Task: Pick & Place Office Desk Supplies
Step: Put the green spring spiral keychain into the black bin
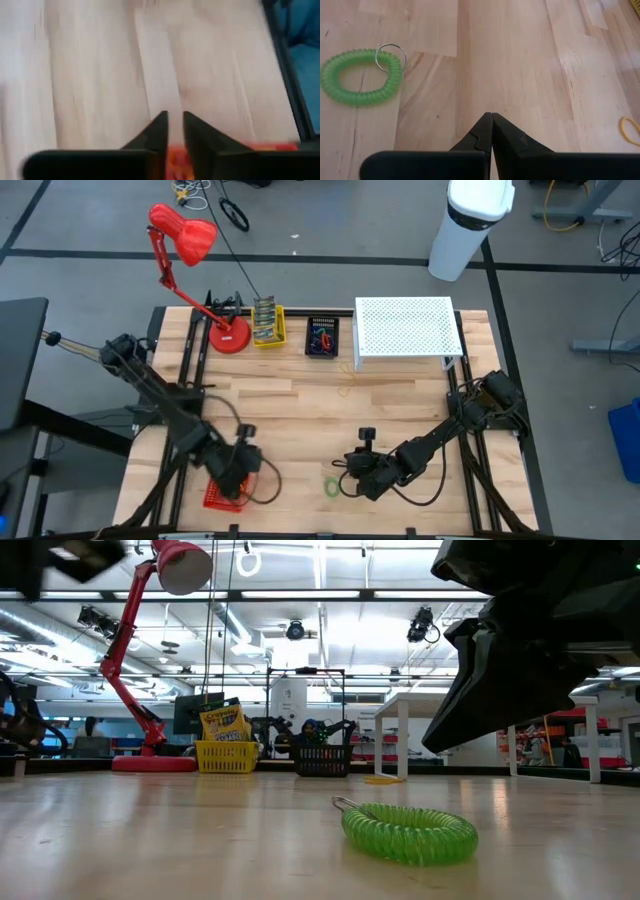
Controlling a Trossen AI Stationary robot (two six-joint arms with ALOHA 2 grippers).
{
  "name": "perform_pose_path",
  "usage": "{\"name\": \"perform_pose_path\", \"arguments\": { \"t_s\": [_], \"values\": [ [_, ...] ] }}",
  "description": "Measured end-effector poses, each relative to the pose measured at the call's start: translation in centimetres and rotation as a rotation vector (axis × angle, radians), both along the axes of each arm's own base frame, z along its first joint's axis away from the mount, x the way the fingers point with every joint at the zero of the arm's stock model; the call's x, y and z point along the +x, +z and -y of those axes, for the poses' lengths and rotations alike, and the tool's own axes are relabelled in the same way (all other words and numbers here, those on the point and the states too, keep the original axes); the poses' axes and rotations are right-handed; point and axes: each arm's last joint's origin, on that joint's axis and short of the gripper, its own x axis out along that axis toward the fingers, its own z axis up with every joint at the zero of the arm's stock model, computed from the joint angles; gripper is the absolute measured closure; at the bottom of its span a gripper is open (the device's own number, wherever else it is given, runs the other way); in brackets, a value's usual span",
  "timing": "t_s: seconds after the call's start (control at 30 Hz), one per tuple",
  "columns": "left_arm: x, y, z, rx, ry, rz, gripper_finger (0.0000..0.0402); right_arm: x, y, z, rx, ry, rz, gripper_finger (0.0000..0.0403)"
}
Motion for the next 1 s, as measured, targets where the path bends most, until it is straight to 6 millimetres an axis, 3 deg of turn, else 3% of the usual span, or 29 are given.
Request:
{"name": "perform_pose_path", "arguments": {
  "t_s": [0.13, 0.27, 0.4, 0.57, 0.67, 0.87, 1.0],
  "values": [
    [2.8, 0.2, -2.4, -0.054, -0.123, 0.122, 0.0392, 0.0, 0.0, 0.0, 0.002, -0.002, 0.001, 0.0391],
    [5.2, -1.9, -5.8, -0.157, -0.247, 0.289, 0.0393, 0.0, 0.0, 0.0, 0.003, -0.002, 0.000, 0.0391],
    [5.9, -4.7, -9.3, -0.182, -0.272, 0.516, 0.0393, 0.0, 0.0, 0.0, 0.017, -0.017, 0.004, 0.0391],
    [4.3, -7.6, -12.5, -0.143, -0.225, 0.807, 0.0393, 0.4, 0.1, 0.0, 0.108, -0.003, -0.027, 0.0390],
    [2.7, -9.0, -13.5, -0.141, -0.200, 0.900, 0.0393, 1.3, 1.3, -0.5, 0.192, 0.029, -0.024, 0.0376],
    [0.7, -10.5, -14.5, -0.077, -0.090, 0.919, 0.0390, 3.1, 3.8, -1.5, 0.197, 0.132, -0.040, 0.0306],
    [0.7, -10.7, -14.7, -0.038, -0.034, 0.906, 0.0390, 4.0, 3.7, -2.7, 0.145, 0.286, -0.151, 0.0268]
  ]
}}
